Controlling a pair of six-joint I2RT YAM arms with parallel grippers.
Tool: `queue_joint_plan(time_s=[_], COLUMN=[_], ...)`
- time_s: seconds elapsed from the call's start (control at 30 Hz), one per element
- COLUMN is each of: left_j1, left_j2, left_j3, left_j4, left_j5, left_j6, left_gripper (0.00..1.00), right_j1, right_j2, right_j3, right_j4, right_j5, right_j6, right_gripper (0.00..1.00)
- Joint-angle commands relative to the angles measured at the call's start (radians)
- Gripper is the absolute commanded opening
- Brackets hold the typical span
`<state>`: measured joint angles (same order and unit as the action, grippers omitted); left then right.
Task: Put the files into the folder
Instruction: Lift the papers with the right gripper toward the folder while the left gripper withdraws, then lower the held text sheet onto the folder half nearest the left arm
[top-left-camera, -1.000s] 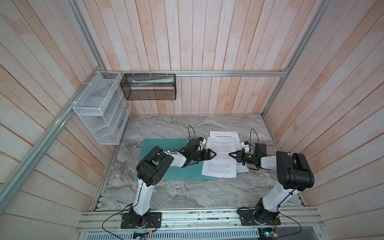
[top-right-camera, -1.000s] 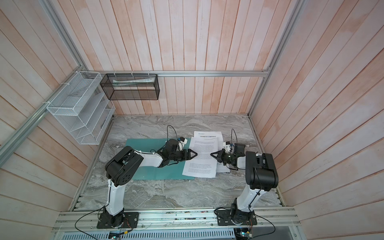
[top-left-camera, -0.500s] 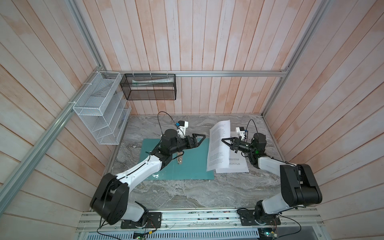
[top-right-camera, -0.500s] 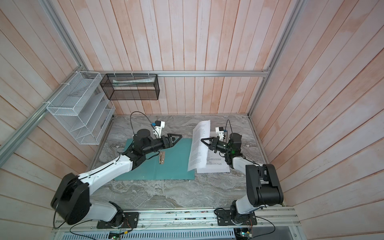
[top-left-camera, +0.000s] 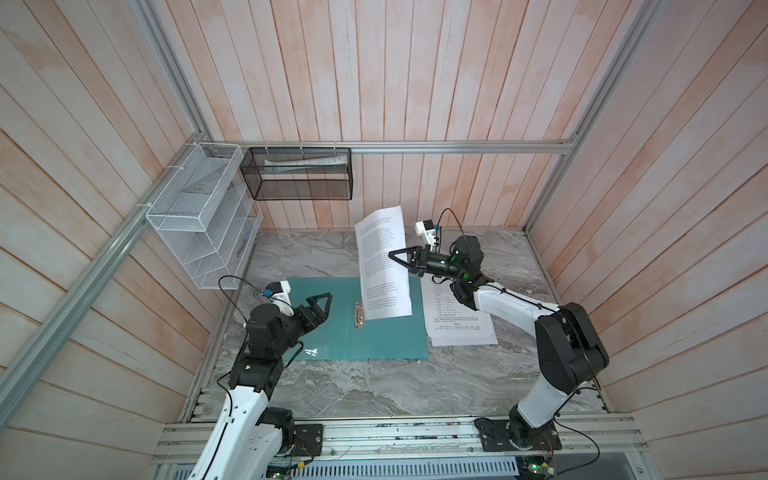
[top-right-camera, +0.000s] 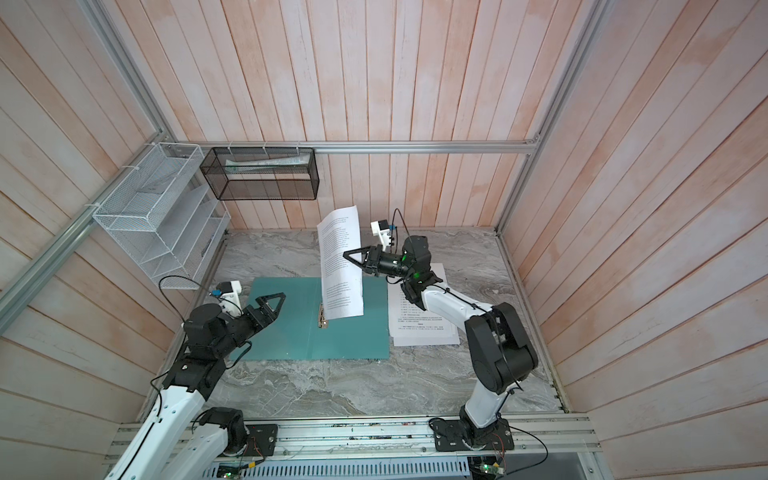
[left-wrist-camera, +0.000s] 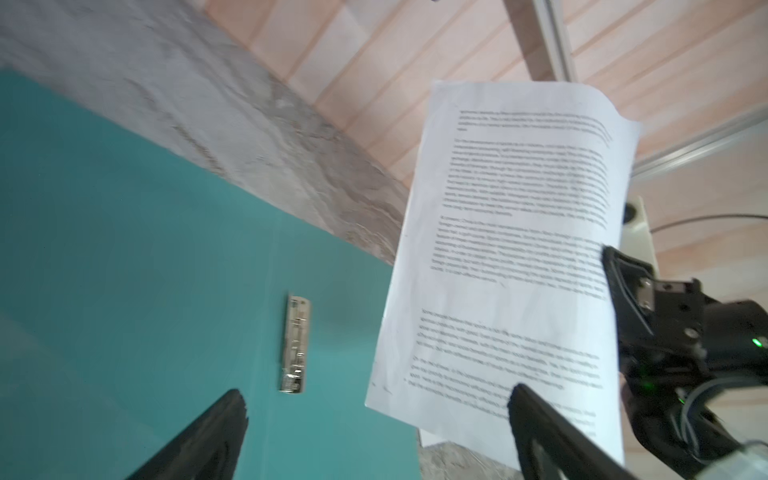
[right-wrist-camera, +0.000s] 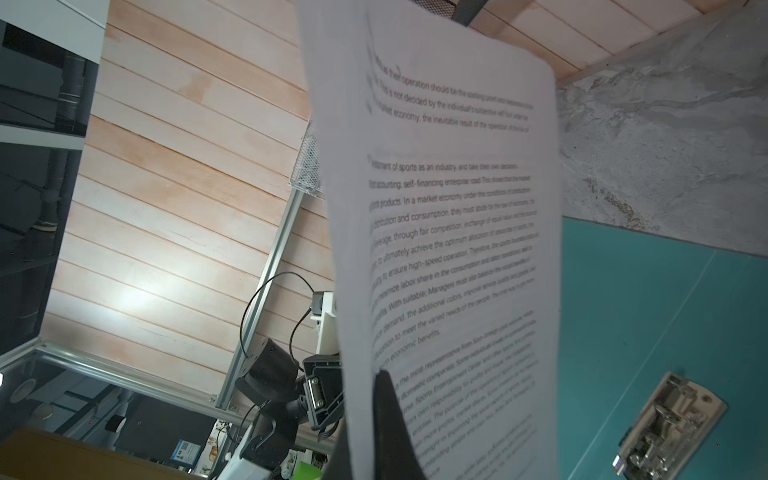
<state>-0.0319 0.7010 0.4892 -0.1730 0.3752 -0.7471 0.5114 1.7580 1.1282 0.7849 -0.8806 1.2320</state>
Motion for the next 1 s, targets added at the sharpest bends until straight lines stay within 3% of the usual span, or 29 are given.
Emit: queue_joint_plan(time_s=[0.0,0.23,0.4,0.67,0.97], left_j1=[0.129,0.228,0.256,0.37,0.455], left_j2=[0.012,0.266,0.365,0.384,0.343], left_j3=[-0.055,-0.062,-0.015,-0.011,-0.056], left_j4=[-0.051,0.071,0.095,0.062,0.033], left_j5=[0.068,0.023,0.0,-0.039,-0.098], left_j6=[0.043,0.103,0.145,0.14,0.103], left_gripper=[1.0,1.0,1.0,1.0,1.0], right_j1=[0.041,0.101,0.102,0.102,0.112], right_j2=[0.109,0.248,0.301,0.393,0.385], right_j3=[0.05,0.121,0.16,0.212,0.153], right_j4=[0.03,-0.031,-0.055,-0.047,-0.013], right_j5=[0.065,0.276,0.348,0.349,0.46], right_j6=[0.011,-0.092,-0.171,-0.169,-0.117], right_gripper=[0.0,0.0,0.0,0.0,0.0])
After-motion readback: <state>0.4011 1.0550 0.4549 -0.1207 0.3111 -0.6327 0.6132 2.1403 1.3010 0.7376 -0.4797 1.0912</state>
